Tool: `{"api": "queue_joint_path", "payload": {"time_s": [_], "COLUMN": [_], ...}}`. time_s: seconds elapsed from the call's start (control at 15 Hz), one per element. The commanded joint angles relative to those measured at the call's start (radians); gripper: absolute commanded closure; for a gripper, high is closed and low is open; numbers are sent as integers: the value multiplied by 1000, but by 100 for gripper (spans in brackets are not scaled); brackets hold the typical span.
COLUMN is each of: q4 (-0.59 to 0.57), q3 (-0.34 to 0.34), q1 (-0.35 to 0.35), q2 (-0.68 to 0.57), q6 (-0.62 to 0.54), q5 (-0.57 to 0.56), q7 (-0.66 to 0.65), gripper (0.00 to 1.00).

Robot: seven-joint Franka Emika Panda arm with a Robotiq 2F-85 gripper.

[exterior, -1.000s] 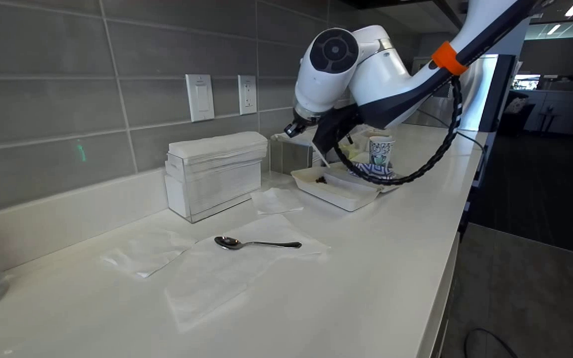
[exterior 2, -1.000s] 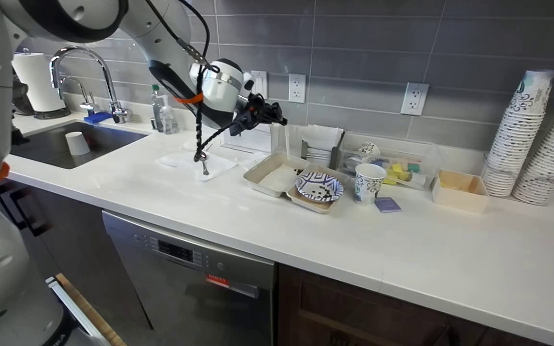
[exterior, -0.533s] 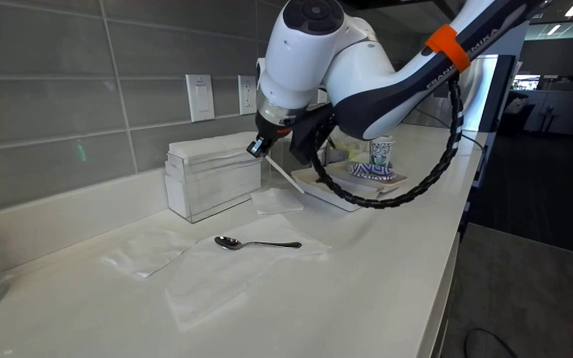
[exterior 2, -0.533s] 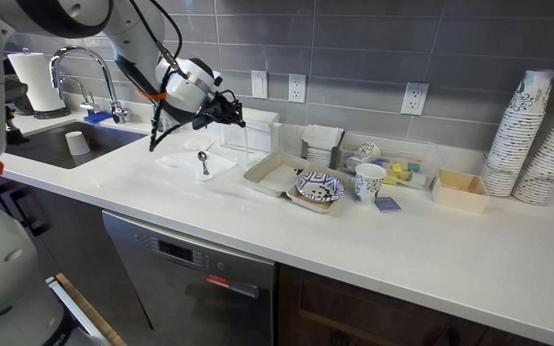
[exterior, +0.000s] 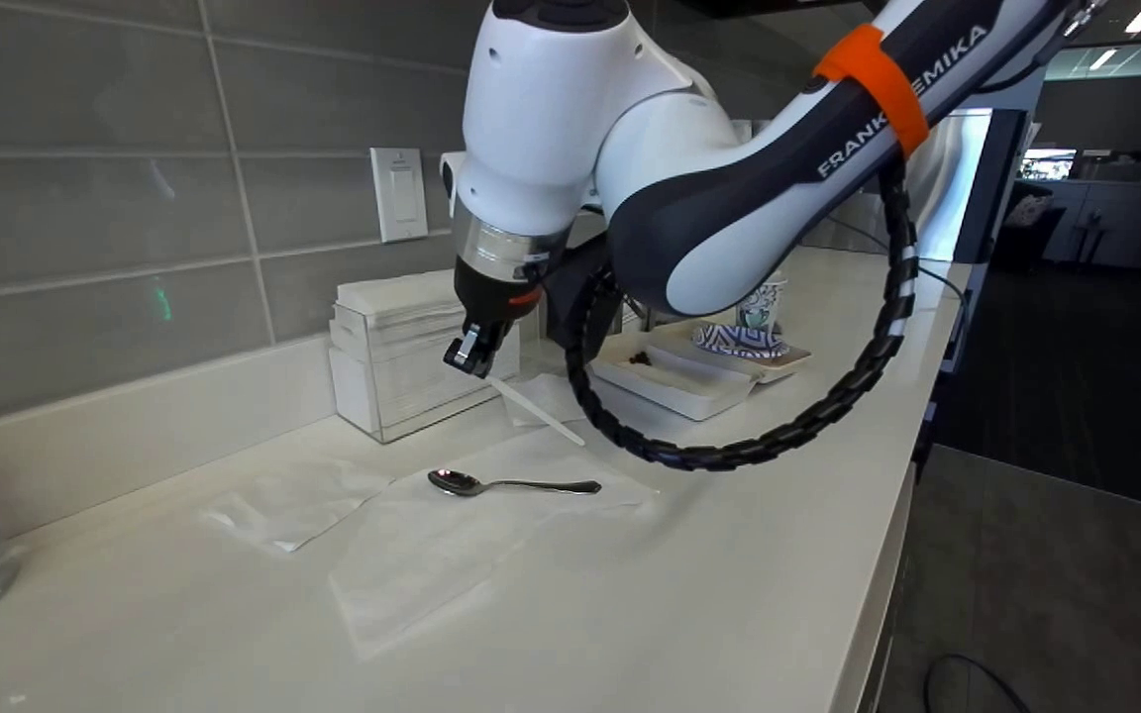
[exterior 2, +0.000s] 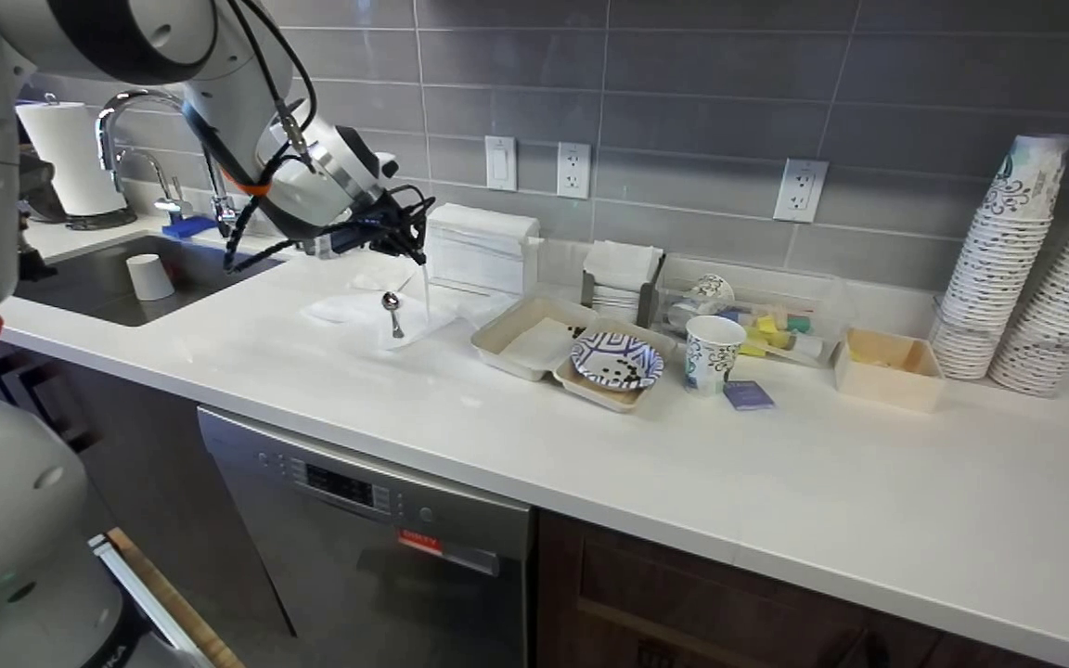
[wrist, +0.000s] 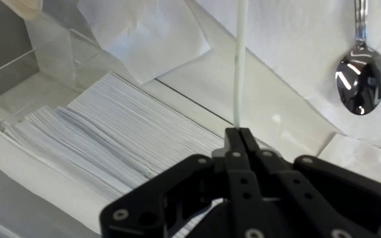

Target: Take the white knife out of the coffee cup and place it next to the silver spoon on the left.

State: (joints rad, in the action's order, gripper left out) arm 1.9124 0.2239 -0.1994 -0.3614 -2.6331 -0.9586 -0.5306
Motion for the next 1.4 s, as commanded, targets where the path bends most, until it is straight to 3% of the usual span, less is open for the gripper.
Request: {"api": "queue_joint_path", "payload": {"time_s": [0.0,0.33,0.4,0.93,1.33], "q4": [-1,0,0,-29,-58], "q3": [0,12,-30,-35,-63], "q1": [0,6,-38,-103,-141], "q2": [0,-7,-7,-39,-48], "q6": [0,14,6,102,183], "q5": [-1,29,69,229,208], "q7": [-1,15,45,216,238], "gripper": [97,99,99,99,99]}}
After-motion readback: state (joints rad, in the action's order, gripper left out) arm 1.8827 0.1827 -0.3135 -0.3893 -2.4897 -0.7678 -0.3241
